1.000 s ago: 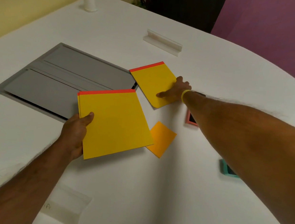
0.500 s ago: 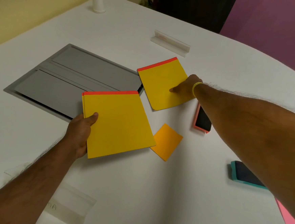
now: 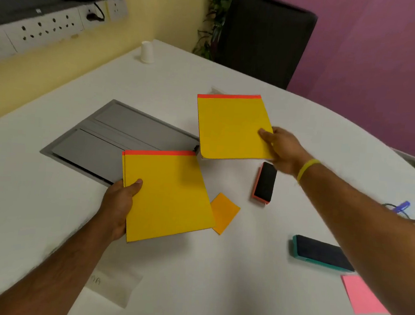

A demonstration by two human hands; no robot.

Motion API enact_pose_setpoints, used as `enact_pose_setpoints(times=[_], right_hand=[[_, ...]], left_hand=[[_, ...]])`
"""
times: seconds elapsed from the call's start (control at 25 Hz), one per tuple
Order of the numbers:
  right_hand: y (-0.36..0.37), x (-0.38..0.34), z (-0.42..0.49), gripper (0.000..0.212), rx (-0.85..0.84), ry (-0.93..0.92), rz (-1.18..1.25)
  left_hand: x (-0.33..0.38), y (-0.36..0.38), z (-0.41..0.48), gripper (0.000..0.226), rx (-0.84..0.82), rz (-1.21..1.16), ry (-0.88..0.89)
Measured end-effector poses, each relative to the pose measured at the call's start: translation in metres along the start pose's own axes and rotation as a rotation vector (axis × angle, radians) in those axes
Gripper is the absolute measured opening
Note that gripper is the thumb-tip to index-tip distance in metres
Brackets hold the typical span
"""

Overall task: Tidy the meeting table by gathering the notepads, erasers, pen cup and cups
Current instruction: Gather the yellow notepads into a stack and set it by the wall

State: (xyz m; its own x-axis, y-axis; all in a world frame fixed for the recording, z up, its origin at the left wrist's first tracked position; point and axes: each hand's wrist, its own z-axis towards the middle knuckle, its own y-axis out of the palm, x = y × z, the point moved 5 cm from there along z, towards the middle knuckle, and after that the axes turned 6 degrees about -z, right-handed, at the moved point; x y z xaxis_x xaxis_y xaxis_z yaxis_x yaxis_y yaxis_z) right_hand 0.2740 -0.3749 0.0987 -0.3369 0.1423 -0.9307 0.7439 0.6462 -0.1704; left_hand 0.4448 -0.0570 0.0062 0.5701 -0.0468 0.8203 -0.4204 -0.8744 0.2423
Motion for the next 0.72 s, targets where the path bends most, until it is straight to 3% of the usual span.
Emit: enact_pose_setpoints(times=[0.12, 0.24, 0.64, 0.72], right_hand=[[0.008, 0.021, -0.074, 0.024, -0.072, 0.064, 0.133], [0.017, 0.055, -0.151, 0.031, -0.089, 0.144, 0.177], [0.014, 0.099, -0.334, 0.053, -0.146, 0.164, -0.021], [0.006, 0.119, -0.362, 0.055, -0.124, 0.170, -0.073]], left_hand=[[0.005, 0.006, -0.044, 0.032, -0.027, -0.003, -0.011], [0.007, 0.014, -0.098, 0.031, -0.049, -0.008, -0.018], [-0.036, 0.032, -0.249, 0.048, -0.169, 0.028, -0.053], [-0.056, 0.029, -0.272, 0.040, -0.219, 0.123, 0.015]])
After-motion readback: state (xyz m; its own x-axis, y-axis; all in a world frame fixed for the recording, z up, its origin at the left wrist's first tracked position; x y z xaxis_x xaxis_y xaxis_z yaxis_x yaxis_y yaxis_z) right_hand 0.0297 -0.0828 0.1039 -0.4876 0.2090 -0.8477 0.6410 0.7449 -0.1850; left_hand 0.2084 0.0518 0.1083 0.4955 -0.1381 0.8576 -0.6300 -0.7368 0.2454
